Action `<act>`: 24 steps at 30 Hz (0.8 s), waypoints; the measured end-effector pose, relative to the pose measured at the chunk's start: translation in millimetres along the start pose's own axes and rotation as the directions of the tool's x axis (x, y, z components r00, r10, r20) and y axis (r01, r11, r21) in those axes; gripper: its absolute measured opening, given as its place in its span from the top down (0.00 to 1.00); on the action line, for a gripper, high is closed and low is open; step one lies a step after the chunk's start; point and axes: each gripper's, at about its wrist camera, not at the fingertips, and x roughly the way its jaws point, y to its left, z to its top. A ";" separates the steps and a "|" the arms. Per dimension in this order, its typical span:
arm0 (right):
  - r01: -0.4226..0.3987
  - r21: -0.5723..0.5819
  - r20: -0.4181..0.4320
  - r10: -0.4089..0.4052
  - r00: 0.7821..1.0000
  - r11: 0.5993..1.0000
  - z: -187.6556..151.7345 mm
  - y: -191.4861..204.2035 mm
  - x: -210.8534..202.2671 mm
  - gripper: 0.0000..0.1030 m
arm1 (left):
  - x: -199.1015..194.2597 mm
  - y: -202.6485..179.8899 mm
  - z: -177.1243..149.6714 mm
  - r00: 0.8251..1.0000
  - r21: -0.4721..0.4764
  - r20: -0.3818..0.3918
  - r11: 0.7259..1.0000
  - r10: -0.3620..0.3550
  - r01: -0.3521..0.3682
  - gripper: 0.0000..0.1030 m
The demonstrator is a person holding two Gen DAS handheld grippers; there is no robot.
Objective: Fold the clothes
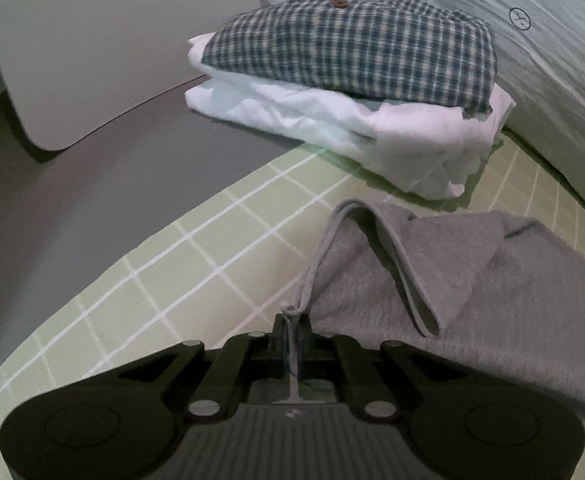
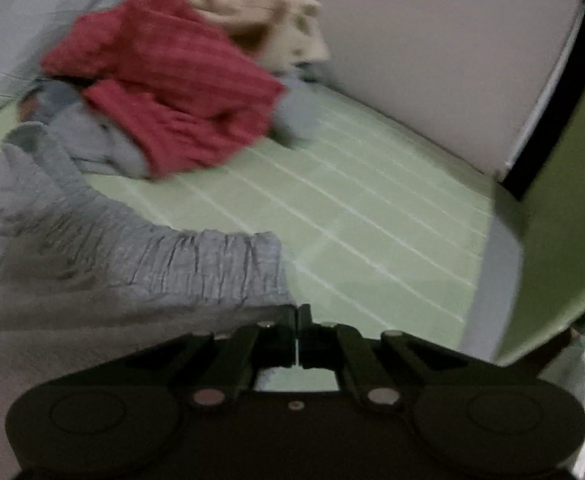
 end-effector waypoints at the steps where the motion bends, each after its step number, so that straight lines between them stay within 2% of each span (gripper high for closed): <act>1: 0.011 -0.001 0.000 -0.011 1.000 1.000 -2.1 -6.5 0.4 0.99 | -2.9 2.8 -3.0 1.000 -0.001 -0.002 1.000 -0.002 0.002 0.95; 9: 0.067 -0.043 -0.021 -0.068 0.997 0.997 -4.0 -30.1 5.8 0.98 | -26.0 22.0 -31.3 0.999 0.015 -0.007 0.999 -0.033 0.033 0.94; 11: 0.082 -0.062 -0.005 -0.082 0.997 0.995 -0.1 -25.4 -0.7 0.90 | -34.9 26.9 -35.0 0.998 0.014 0.006 0.998 -0.068 0.068 0.90; 13: 0.104 -0.074 0.024 -0.102 0.994 0.992 4.4 -20.0 -9.2 0.75 | -46.4 29.8 -37.1 0.994 0.015 0.030 0.994 -0.104 0.104 0.89; 15: 0.135 -0.067 0.075 -0.130 0.989 0.989 8.4 -10.9 -22.7 0.41 | -59.7 28.9 -38.3 0.989 0.022 0.053 0.990 -0.138 0.137 0.84; 17: 0.122 -0.055 0.131 -0.114 0.985 0.991 11.5 3.9 -38.5 0.26 | -70.1 20.1 -39.9 0.982 0.069 0.068 0.983 -0.174 0.169 0.84; 18: 0.090 -0.050 0.146 -0.082 0.986 0.995 12.8 13.6 -44.8 0.20 | -74.9 14.3 -40.8 0.979 0.099 0.072 0.978 -0.192 0.184 0.84; 21: -0.076 -0.057 0.153 0.084 0.985 0.995 12.6 55.3 -62.1 0.13 | -85.2 -8.4 -44.9 0.964 0.195 0.073 0.952 -0.256 0.238 0.84; 23: -0.208 -0.099 0.140 0.220 0.965 0.973 8.8 92.0 -72.2 0.02 | -80.9 -28.7 -48.2 0.955 0.252 0.051 0.929 -0.292 0.271 0.84; 24: -0.262 -0.132 0.129 0.278 0.952 0.956 5.2 112.4 -77.0 0.01 | -77.2 -39.1 -49.7 0.951 0.278 0.037 0.917 -0.307 0.285 0.84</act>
